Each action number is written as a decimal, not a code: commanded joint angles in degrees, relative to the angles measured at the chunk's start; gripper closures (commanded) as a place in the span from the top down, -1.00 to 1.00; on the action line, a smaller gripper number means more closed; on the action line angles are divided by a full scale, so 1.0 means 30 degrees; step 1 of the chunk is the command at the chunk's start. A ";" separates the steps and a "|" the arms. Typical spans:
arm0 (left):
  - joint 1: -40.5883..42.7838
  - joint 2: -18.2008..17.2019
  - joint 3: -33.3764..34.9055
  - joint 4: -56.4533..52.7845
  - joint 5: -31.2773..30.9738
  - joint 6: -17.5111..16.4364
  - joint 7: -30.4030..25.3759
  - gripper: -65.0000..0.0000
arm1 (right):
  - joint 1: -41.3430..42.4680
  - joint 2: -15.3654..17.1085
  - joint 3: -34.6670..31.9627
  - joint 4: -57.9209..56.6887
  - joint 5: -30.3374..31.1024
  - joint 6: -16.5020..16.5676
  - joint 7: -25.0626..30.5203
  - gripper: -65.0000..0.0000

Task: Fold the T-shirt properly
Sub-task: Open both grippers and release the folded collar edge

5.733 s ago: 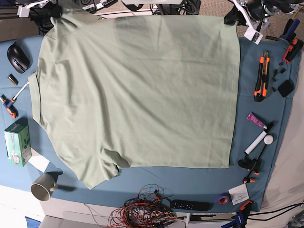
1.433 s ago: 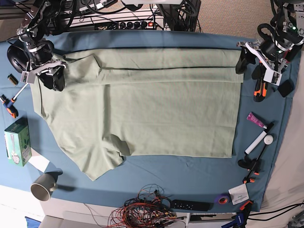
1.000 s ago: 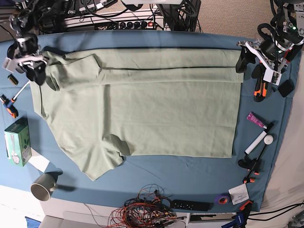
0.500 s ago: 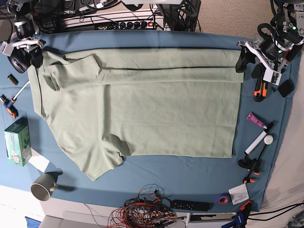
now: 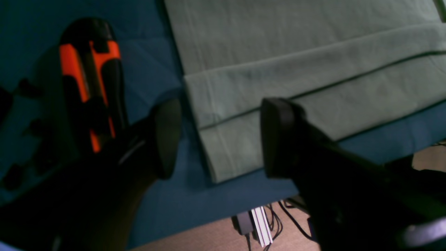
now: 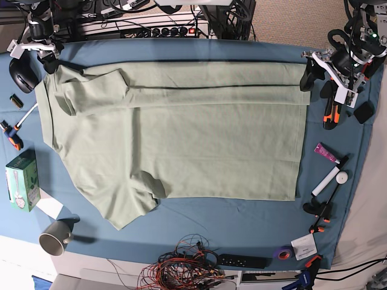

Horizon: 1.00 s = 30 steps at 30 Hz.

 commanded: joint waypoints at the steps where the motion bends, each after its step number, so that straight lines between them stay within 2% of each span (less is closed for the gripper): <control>1: 0.0015 -0.0262 -0.0109 0.0255 -0.0051 -0.0138 -0.0342 0.12 | -0.0044 0.0270 0.0131 0.0248 0.0284 0.0168 0.0415 -0.09; 12: 0.0022 -0.0270 -0.0109 0.0248 0.0138 -0.0131 -0.0102 0.12 | 0.0831 0.0357 0.0124 0.0160 -0.0379 0.0087 0.0408 -0.09; 19: 0.0022 -0.0270 -0.0109 0.0248 0.0211 -0.0131 -0.0036 0.12 | 0.1770 0.1843 0.0146 -0.3424 0.0240 -0.0073 0.0248 -0.09; 26: 0.0022 -0.0255 -0.0109 0.0248 0.0386 -0.0124 -0.0007 0.12 | 0.1967 0.1530 -0.0022 -0.4750 0.2433 0.1676 -0.1180 -0.09; 30: 0.0029 -0.0255 -0.0109 0.0248 0.0634 -0.0124 0.0000 0.12 | 0.1450 0.1435 -0.0036 -0.4750 0.2929 0.1902 -0.1348 -0.09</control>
